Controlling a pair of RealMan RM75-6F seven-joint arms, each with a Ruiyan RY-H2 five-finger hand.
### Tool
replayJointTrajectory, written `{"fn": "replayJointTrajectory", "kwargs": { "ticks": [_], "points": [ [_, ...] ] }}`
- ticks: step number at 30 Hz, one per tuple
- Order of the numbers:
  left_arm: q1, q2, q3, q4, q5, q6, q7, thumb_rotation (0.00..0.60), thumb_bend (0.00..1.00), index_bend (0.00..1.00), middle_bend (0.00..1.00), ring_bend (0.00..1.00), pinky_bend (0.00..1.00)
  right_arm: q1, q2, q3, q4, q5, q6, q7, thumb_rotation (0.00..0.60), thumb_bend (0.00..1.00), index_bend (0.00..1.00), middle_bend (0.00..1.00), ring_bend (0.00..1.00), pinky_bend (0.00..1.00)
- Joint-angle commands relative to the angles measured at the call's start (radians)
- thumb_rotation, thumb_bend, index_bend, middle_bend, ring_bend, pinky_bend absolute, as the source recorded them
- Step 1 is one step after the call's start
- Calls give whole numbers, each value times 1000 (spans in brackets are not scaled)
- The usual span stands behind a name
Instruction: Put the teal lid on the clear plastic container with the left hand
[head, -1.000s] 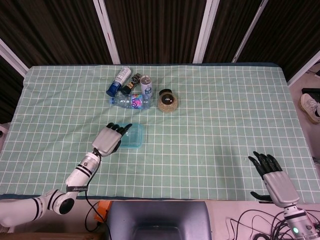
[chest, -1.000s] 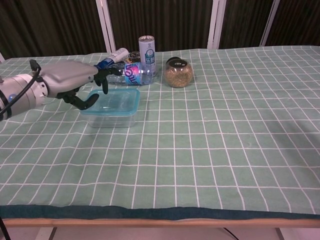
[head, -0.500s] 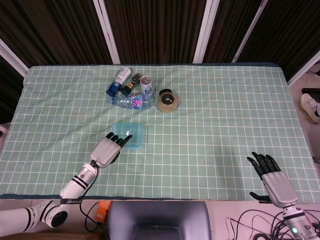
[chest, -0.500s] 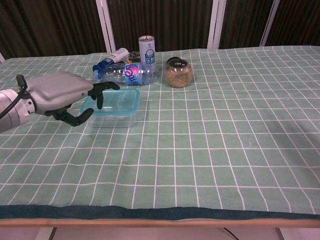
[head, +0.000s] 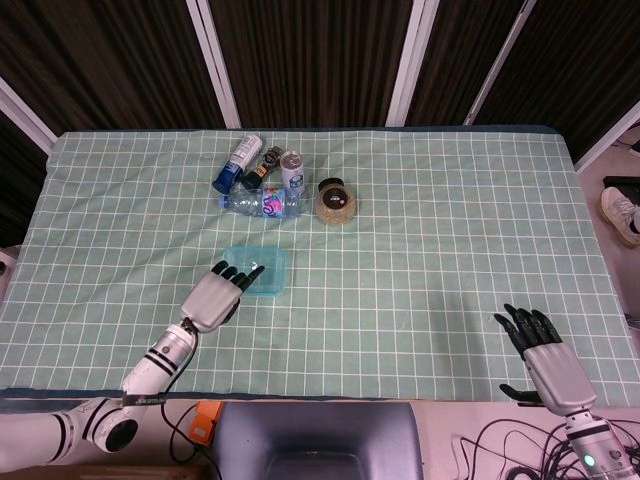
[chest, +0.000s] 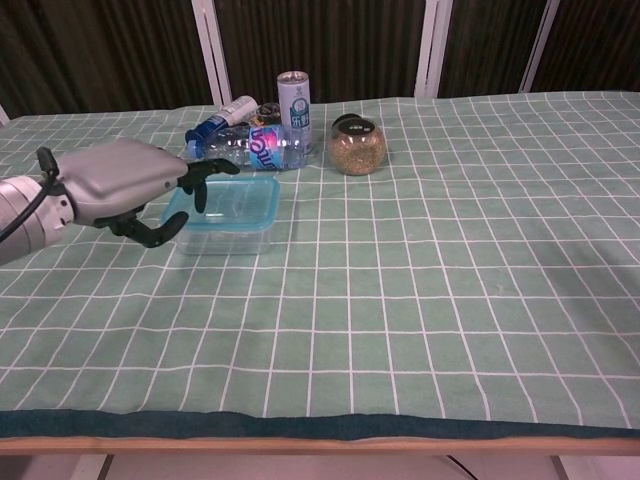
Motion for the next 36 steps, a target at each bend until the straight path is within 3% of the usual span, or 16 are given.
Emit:
{"fn": "replayJointTrajectory", "kwargs": {
  "ticks": [1,36],
  "points": [
    [3,-3,1,4,0,-2,4,600,606,0,334,272,248,0,0,0,1,0,1,1,600,217,0,0,0,0],
    [26,-58,21,88,38,-16,12,600,605,0,331,262,255,0,2,-1,-1,-1,1,-1,600,217,0,0,0,0]
  ]
}}
